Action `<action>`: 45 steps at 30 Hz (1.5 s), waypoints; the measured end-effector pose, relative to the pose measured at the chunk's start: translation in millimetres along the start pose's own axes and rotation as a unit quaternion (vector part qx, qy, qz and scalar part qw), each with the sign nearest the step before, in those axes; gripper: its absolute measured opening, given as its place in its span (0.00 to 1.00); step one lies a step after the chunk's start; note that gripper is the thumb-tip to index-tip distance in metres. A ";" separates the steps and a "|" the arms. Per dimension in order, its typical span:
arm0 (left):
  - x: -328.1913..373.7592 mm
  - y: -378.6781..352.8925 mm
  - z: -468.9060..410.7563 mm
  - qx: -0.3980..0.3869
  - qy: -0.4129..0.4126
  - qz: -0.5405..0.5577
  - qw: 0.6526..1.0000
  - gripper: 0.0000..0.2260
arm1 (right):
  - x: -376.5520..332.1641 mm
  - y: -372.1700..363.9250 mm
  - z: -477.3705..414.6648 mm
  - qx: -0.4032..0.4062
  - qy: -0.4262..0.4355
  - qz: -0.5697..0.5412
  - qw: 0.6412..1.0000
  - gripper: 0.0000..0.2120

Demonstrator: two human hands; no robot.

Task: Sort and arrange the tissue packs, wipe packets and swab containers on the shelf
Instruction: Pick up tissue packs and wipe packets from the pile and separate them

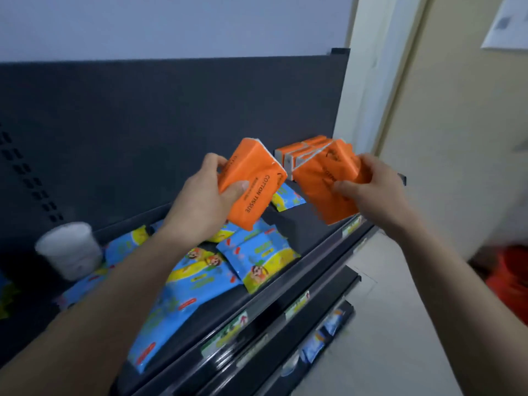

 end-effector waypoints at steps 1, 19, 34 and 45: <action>5.1 -11.1 -9.9 -0.005 0.001 0.004 1.000 0.14 | 6.8 11.6 -6.2 0.012 -0.002 0.007 1.000 0.13; -35.3 -124.9 -201.2 -0.001 0.096 -0.054 0.994 0.14 | 71.0 2.2 -205.3 -0.098 0.036 0.065 0.992 0.16; -63.5 -190.2 -254.0 -0.034 0.185 -0.223 0.957 0.15 | 99.5 -60.1 -332.7 -0.298 0.103 -0.007 0.949 0.19; -65.2 -192.5 -240.0 0.082 0.230 -0.236 0.941 0.12 | 101.1 -106.2 -340.0 -0.420 0.118 -0.023 0.899 0.21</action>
Point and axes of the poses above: each hand's wrist, its own z-axis away from the middle knuckle, its own y-axis out of the back of the hand, x = y × z, the point moved 6 cm from there along -z, towards the middle knuckle, and after that the axes turned 15 degrees about -z, right-handed, at the moved point
